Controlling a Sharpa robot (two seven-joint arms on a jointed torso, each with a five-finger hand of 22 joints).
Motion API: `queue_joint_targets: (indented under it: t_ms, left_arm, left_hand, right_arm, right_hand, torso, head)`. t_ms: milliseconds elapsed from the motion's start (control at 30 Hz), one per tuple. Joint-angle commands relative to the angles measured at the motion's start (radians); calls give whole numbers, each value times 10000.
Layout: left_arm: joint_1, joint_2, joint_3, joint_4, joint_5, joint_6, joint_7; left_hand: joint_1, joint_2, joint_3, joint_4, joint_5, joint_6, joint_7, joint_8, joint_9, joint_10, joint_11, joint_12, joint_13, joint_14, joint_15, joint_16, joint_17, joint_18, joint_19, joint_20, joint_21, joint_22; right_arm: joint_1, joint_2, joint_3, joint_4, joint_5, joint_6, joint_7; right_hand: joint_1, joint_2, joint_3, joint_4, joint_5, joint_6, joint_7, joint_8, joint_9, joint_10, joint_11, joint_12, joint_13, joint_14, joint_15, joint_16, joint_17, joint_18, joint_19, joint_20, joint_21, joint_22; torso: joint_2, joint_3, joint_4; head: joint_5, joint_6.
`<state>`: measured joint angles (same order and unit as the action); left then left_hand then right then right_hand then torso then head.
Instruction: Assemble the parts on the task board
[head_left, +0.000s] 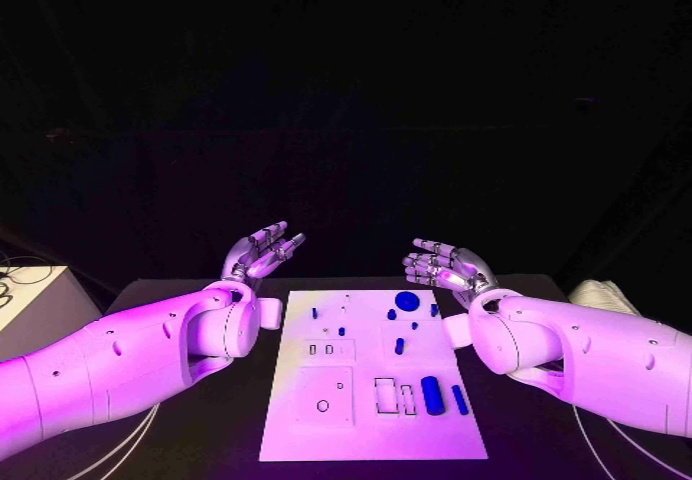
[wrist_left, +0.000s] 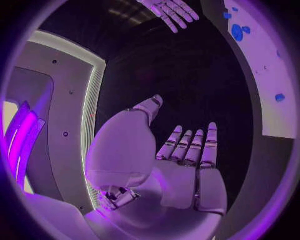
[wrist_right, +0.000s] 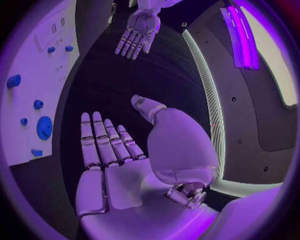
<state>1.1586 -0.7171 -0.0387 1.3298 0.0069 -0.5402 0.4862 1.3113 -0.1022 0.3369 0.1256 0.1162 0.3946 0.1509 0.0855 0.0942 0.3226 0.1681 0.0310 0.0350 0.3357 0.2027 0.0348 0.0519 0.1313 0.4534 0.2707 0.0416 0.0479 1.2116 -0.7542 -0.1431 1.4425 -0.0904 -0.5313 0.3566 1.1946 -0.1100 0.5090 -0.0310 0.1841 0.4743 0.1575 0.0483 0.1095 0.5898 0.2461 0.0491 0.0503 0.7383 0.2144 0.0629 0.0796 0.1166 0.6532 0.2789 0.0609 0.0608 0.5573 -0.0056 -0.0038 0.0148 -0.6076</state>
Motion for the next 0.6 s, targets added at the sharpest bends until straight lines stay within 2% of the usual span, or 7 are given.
queue_joint_targets:
  t_ms: [33,133,233,267,300,467,600]
  left_arm:
    - [104,81,-24,-203,-184,1466,-52]
    - [140,102,-36,-280,-191,1579,-59]
    - [142,103,-37,-284,-191,1585,-59]
    - [197,-564,-31,496,-236,1812,1]
    - [209,-622,-31,559,-255,1823,1]
    - [264,-987,-1,1021,-417,1958,75]
    - [287,-1406,56,1629,-474,2081,181]
  left_hand:
    - [474,-2,118,68,80,238,582,85,44,198,87,60,26,271,103,69,38,121,176,130,96,34]
    - [545,19,76,84,78,379,658,112,61,458,172,94,50,640,159,147,91,117,369,175,162,71]
    - [757,27,85,71,133,1728,1006,519,322,2347,581,369,195,2802,156,644,415,124,2313,205,727,342]
    - [791,17,107,59,137,1962,999,587,363,2859,604,440,225,3470,107,806,518,169,2673,197,855,391]
    - [848,-7,158,24,143,2480,961,744,459,4209,635,697,329,4560,7,1123,704,302,3108,180,1089,471]
    - [987,-154,502,-152,138,3978,834,1082,665,5992,326,910,325,6006,-444,1694,1126,542,4428,-100,1894,726]
    - [1034,-267,731,-262,129,4317,753,1162,681,6514,133,881,322,6601,-658,1995,1464,520,4903,-320,2312,903]
  right_arm:
    - [157,45,-113,-148,-860,1714,-874]
    - [249,60,-192,-221,-955,1927,-995]
    - [280,65,-219,-245,-986,1999,-1036]
    - [615,-251,-208,-463,-4563,1447,-889]
    - [645,-262,-207,-474,-4806,1407,-891]
    - [833,-408,-200,-429,-6422,1126,-1045]
    - [1006,-526,-186,-321,-7961,844,-1337]
  right_hand:
    - [591,-7,171,-103,-14,1154,1300,261,166,1422,-47,111,78,1435,-109,250,136,414,1300,82,258,106]
    - [738,-18,228,-192,-30,1999,1179,443,293,2636,-183,213,142,1866,-252,344,172,550,1593,75,339,111]
    - [1028,-82,418,-413,-172,3258,971,716,480,3401,-387,255,147,2400,-441,452,214,670,1979,23,457,119]
    - [1058,-98,448,-439,-215,3439,944,754,506,3493,-415,253,144,2466,-465,463,217,674,2033,8,474,120]
    - [1162,-150,533,-528,-354,3809,869,854,557,3760,-494,276,145,2663,-539,513,236,685,2206,-49,544,136]
    - [1409,-285,756,-737,-579,4419,681,1035,596,4576,-719,225,123,3419,-836,734,306,668,3096,-411,1025,292]
    - [1524,-338,596,-797,-674,4776,576,1137,619,5120,-889,194,134,4114,-1092,995,464,643,3626,-721,1508,517]
  torso:
    - [3,-1,0]
    - [3,-1,0]
    - [3,-1,0]
    - [352,-41,192]
    - [402,-38,208]
    - [600,-35,327]
    - [845,-3,388]
  head:
    - [-1,0]
    - [-1,0]
    - [-1,0]
    - [-225,-208]
    - [-247,-205]
    - [-360,-227]
    - [-445,-201]
